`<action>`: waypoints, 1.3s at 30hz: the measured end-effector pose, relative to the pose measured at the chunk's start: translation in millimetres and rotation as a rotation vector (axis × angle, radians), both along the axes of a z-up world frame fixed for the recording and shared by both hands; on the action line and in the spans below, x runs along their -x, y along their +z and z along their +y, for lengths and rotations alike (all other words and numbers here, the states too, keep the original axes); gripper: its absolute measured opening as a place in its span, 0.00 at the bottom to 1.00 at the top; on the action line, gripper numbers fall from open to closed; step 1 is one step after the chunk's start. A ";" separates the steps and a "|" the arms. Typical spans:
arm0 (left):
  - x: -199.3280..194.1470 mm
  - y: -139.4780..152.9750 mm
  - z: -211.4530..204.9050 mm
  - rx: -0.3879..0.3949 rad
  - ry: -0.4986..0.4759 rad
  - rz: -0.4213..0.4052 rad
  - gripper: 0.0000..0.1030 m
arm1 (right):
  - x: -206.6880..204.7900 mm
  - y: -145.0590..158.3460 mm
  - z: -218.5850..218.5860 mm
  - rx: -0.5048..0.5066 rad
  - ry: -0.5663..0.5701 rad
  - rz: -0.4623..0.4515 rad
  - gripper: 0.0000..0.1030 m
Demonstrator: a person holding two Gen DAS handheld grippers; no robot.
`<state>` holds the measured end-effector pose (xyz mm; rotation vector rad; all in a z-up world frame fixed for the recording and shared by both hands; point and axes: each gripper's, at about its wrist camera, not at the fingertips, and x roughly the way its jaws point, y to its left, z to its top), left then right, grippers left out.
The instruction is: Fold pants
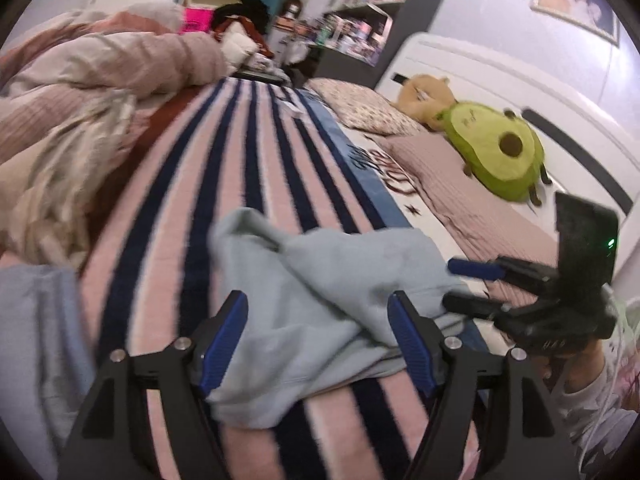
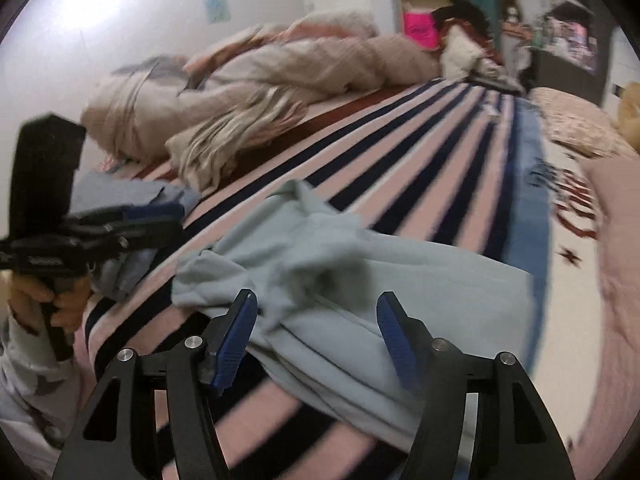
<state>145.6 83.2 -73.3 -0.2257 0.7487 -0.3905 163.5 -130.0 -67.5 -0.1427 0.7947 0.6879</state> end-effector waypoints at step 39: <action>-54.2 -21.0 -20.5 -0.167 0.067 0.046 0.47 | 6.7 -19.3 -90.3 -0.115 -0.187 0.031 0.57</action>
